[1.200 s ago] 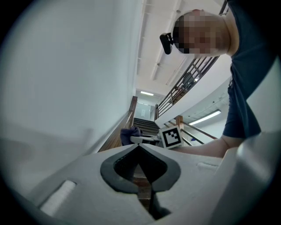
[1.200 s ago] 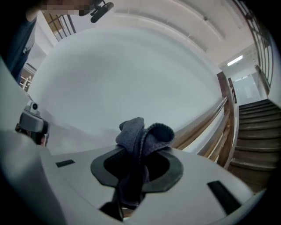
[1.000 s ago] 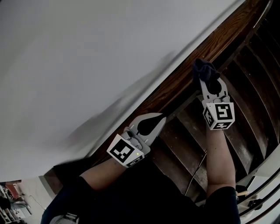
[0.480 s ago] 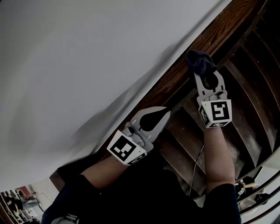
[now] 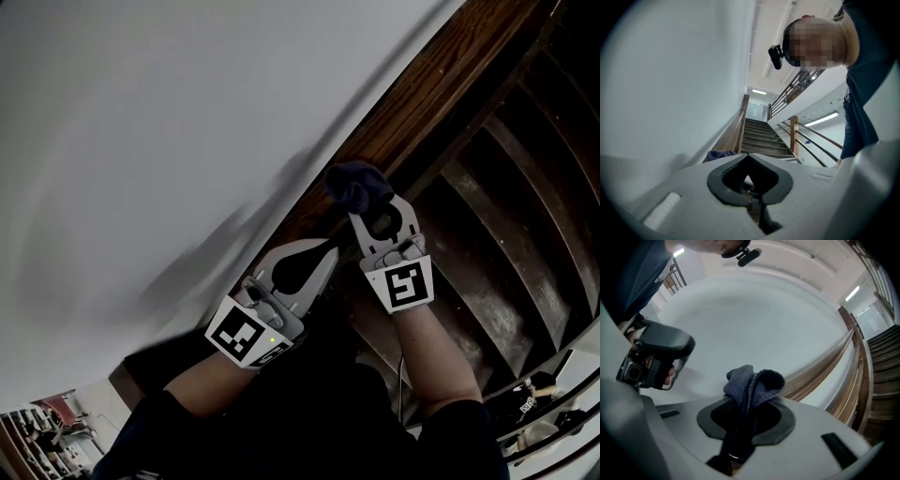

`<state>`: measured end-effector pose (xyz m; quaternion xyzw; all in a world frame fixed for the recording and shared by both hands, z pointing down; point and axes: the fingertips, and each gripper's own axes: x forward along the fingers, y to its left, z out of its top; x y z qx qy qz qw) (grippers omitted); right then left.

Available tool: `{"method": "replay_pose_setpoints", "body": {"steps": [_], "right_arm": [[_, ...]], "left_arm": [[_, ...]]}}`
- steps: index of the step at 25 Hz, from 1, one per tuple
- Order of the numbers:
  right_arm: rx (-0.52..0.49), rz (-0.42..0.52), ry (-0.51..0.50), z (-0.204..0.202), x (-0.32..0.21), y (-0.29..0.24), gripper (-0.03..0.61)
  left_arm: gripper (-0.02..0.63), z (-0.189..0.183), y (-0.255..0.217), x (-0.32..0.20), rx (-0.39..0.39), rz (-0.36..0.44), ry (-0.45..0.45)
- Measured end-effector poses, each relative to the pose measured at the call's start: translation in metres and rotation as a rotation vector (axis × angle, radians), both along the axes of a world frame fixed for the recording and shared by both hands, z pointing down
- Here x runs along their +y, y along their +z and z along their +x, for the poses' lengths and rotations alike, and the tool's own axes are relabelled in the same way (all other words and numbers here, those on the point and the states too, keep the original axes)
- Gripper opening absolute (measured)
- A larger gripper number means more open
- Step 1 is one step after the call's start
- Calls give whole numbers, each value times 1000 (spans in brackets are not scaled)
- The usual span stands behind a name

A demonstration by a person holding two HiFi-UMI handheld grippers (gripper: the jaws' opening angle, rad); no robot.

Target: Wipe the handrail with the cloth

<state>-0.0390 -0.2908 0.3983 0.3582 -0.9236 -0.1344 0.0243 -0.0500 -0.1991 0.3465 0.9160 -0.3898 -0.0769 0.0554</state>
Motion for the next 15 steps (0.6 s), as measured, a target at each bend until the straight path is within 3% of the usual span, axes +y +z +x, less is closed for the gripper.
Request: {"method": "replay_pose_setpoints", "body": {"steps": [8,15], "right_arm": [[-15,-120,-94,-27,47,44,95],[-49,-113,-45,-7,31,31,95]], "left_arm": [[5,-1,1,24,-23,-14,-23],[5,0,4,31,-25,-15,-21]]}}
